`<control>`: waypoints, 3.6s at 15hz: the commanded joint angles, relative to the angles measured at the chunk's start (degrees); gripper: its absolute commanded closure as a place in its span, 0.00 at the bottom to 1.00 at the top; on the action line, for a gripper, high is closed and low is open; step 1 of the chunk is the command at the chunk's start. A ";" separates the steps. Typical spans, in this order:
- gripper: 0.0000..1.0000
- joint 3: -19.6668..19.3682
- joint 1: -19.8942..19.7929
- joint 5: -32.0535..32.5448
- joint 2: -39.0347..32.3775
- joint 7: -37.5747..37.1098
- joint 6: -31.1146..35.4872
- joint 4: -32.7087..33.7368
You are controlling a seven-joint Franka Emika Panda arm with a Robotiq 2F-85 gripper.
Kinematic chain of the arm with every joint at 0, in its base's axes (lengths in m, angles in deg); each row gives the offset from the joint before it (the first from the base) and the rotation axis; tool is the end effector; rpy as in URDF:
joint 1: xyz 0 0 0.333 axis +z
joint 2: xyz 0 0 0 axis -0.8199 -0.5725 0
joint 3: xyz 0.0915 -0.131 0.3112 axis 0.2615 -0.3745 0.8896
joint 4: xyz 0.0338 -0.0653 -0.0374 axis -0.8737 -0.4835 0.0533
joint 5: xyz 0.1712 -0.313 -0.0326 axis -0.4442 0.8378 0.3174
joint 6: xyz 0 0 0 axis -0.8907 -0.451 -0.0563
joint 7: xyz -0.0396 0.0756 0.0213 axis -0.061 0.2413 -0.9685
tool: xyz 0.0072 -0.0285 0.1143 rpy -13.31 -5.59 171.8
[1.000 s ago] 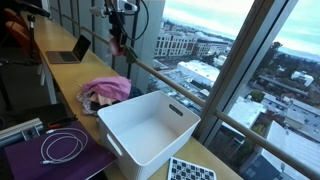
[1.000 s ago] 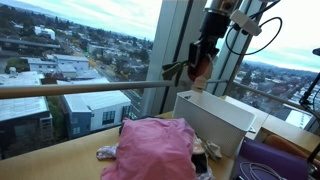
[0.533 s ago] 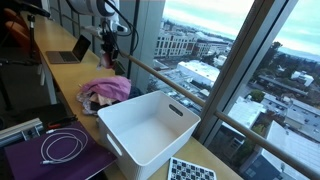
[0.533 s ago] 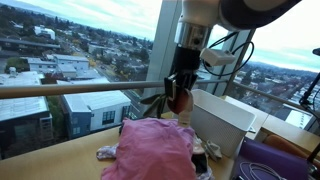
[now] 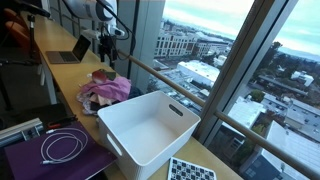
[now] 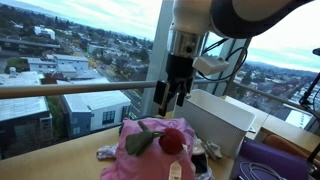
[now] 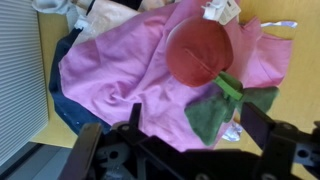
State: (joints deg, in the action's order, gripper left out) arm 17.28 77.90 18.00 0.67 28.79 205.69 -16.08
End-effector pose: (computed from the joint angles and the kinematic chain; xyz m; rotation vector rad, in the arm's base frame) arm 0.5525 0.3330 0.3626 3.0175 0.3537 -0.0131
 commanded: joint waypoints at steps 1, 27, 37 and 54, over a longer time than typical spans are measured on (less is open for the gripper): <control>0.00 -0.40 -0.28 -0.78 2.12 2.66 -0.49 -2.27; 0.00 -1.25 2.57 -0.59 -2.89 -4.91 3.56 -2.18; 0.00 -4.13 3.45 -0.28 -14.50 -5.28 6.95 0.35; 1.00 -3.62 2.81 -7.47 -10.81 -4.65 2.16 4.48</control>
State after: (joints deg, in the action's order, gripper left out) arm 13.26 80.95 12.47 -12.72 23.62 210.33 -12.37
